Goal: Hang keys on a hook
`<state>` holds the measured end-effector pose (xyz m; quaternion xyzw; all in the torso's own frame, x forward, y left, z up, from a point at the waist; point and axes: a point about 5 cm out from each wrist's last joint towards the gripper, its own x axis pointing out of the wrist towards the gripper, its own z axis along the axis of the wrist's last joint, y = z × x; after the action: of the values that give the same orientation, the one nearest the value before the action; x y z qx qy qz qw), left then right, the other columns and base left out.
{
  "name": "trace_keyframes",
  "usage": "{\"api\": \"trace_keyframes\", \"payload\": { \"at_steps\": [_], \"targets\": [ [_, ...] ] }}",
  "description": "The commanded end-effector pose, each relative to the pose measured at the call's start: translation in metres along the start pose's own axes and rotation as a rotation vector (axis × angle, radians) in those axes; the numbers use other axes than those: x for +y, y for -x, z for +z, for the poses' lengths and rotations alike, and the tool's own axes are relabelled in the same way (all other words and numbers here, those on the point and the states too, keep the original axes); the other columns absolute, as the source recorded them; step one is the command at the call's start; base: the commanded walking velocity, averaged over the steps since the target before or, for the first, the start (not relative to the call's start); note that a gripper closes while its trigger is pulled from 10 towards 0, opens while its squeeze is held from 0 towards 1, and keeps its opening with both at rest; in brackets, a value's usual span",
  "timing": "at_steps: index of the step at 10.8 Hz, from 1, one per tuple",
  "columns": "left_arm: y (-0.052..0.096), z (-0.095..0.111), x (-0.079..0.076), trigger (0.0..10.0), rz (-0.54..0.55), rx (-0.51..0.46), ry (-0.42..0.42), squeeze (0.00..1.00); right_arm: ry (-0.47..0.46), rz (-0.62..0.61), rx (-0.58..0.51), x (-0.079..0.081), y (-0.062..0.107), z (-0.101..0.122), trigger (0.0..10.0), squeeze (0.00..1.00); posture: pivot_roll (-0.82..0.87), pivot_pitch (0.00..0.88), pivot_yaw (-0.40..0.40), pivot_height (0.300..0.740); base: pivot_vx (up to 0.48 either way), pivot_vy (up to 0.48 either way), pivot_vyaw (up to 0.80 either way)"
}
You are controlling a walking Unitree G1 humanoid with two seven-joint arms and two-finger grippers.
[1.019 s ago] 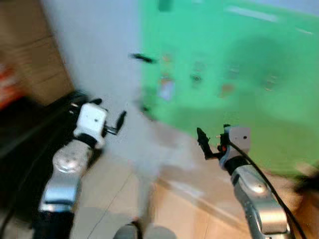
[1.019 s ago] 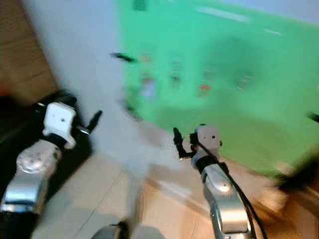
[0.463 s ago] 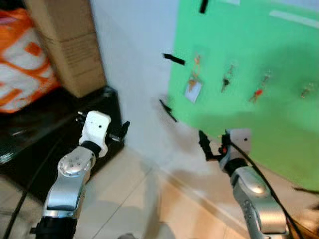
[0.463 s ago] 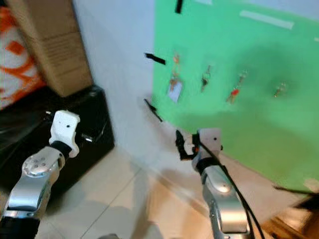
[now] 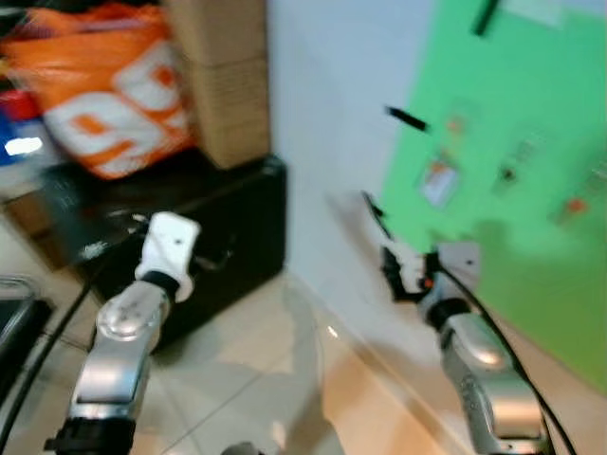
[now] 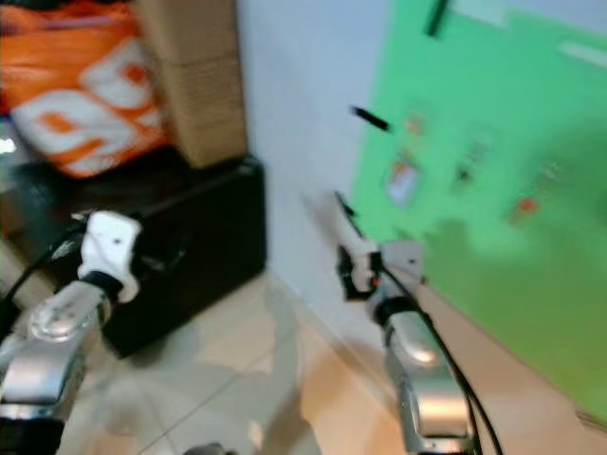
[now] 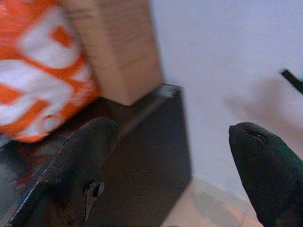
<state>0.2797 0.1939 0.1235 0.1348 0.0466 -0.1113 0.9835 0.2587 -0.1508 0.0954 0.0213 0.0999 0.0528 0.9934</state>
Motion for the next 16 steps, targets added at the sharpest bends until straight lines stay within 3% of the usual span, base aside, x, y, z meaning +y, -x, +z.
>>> {"api": "trace_keyframes", "payload": {
  "at_steps": [1,7,11,16],
  "targets": [
    [-0.0013,0.0064,-0.0073,10.0,-0.031,-0.030,0.006,0.00,-0.011,-0.044,0.013,-0.0089,-0.0004,-0.0014,10.0,0.00,-0.08,0.000,-0.022,0.740,0.360,0.000,0.00],
    [-0.0006,0.0083,-0.0099,10.0,-0.037,-0.036,0.011,0.00,0.058,0.024,0.005,-0.0026,-0.0032,0.0013,10.0,0.00,-0.08,0.000,-0.029,0.740,0.377,0.000,0.00],
    [-0.0002,0.0092,-0.0093,10.0,-0.036,-0.039,0.009,0.00,0.062,0.019,0.009,-0.0023,-0.0048,0.0004,10.0,0.00,-0.07,0.000,-0.034,0.740,0.399,0.000,0.77],
    [-0.0003,0.0106,-0.0026,10.0,-0.008,-0.062,-0.014,0.00,0.042,0.009,0.016,-0.0037,-0.0064,-0.0021,10.0,0.00,-0.07,0.000,-0.032,0.740,0.398,0.000,0.00]
  ]
}}
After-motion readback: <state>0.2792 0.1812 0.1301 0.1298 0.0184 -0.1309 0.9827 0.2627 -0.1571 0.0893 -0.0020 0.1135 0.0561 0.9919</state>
